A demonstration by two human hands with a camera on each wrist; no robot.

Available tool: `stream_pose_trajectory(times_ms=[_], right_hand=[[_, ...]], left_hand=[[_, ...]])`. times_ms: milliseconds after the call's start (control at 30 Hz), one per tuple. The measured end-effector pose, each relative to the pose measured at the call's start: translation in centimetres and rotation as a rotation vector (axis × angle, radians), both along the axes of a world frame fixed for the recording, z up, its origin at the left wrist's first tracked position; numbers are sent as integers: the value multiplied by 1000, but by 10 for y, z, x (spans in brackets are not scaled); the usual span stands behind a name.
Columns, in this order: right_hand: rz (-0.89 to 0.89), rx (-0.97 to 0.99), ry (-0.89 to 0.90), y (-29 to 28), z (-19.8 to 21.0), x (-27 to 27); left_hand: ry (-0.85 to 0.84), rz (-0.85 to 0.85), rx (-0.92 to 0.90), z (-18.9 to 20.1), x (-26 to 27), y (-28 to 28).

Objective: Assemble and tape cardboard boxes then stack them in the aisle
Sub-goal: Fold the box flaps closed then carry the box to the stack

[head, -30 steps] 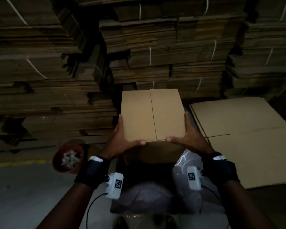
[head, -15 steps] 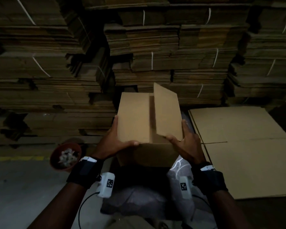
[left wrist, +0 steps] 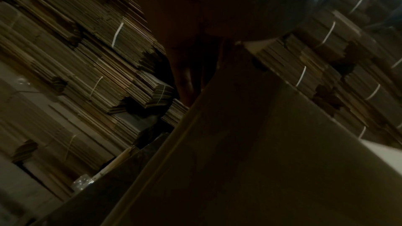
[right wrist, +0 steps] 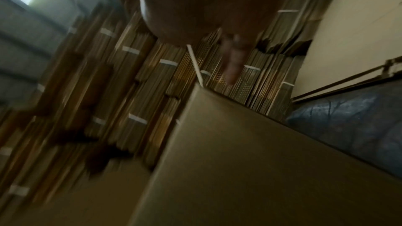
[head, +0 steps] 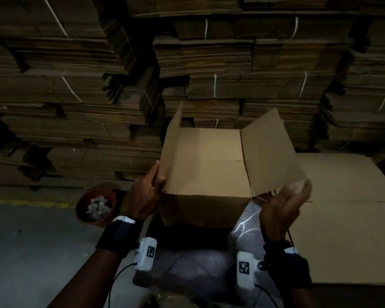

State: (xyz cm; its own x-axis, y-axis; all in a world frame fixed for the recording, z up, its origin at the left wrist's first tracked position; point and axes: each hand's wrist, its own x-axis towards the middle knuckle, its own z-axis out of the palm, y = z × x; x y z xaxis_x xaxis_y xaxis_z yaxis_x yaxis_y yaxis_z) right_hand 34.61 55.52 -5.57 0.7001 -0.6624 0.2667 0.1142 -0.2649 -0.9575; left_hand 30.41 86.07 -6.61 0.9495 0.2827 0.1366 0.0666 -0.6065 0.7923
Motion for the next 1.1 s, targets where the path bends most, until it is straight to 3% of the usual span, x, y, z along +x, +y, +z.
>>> stream_pose_trajectory(times_ms=[100, 200, 267, 333, 400, 500, 600, 667, 767, 933, 1033, 1100], right_hand=[[-51, -83, -1, -27, -5, 9], [-29, -521, 229, -40, 2, 17], [135, -851, 360, -42, 6, 26], [411, -1017, 356, -46, 10, 42], [691, -1030, 344, -44, 21, 55], [803, -954, 479, -24, 43, 73], [789, -976, 558, -5, 50, 92], [798, -1029, 585, 1, 48, 100], [786, -1034, 686, 3, 47, 104], [772, -967, 653, -1, 48, 82], [824, -989, 581, -9, 44, 64], [870, -1025, 553, -14, 41, 52]], left_hand=[[-179, 221, -112, 7, -9, -8], [-342, 398, -157, 14, -16, -13], [-498, 497, -155, 16, -17, -10], [-493, 652, 65, 11, -16, 3], [-309, 707, 375, 9, -19, 14], [7, 484, 552, 7, -17, 21], [324, 152, 194, 9, -10, 14], [445, 58, -33, 7, -7, 6], [431, 63, -187, 1, -2, 6], [298, 244, -92, 0, 17, 25], [175, 386, -167, -4, 36, 38], [113, 389, -182, 4, 47, 39]])
